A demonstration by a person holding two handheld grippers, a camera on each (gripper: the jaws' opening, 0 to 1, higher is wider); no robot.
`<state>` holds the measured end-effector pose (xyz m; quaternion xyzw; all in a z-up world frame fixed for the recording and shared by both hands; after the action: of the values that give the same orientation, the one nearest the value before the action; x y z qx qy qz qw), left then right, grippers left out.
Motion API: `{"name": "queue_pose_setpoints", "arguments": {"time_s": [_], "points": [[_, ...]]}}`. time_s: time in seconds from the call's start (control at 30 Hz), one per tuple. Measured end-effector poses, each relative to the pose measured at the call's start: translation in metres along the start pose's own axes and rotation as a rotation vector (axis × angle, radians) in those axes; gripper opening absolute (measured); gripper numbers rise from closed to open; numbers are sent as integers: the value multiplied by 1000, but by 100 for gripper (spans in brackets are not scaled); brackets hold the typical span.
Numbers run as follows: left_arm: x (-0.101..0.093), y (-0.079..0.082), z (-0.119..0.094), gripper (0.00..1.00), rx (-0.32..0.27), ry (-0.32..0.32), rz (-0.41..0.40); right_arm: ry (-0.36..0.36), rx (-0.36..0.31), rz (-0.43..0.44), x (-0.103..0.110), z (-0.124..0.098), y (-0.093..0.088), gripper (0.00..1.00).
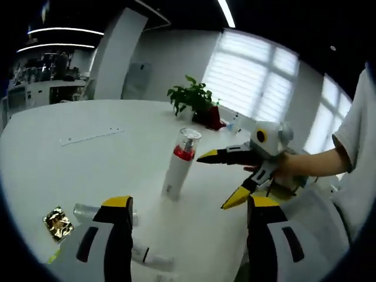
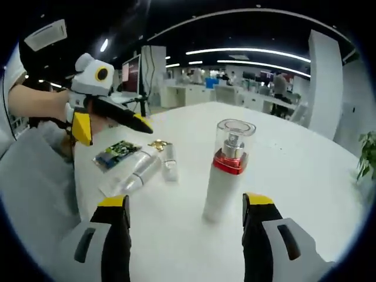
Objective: Arrange the skincare products in the storage area until every visible bottle or jar stands upright without overlapping.
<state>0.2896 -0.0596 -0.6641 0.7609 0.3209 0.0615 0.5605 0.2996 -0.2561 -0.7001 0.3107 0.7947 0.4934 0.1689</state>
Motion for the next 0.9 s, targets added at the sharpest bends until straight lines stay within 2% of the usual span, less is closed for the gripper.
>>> {"name": "queue_pose_setpoints", "arguments": {"time_s": [0.3,0.5,0.67,0.9], "points": [[-3,-18,-40,80,-25,81,-72,7,-27,38,19,-11,2,82],[-13,-31,-60,84,-52,118,-119,24,-32,47,35,-23,2,85],[-28,-41,-77,88,-69,142,-133,33,-40,60,46,-33,2,87],[-39,-56,-101,93,-54,186,-142,33,-34,76,59,-43,0,90]]}}
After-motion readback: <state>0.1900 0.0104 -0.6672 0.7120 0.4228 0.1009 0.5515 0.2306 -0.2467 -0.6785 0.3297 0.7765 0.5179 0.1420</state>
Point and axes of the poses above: the point that each gripper's makers call its tool centre point, and the gripper's own axes: z roughly forward along the fingers, x roughly to its left, y roughly out of its top, the point moved 6 cm from there along -z, roughly backward along the fingers, and after that the axes turned 5 degrees about z, right-handed, at the moved point
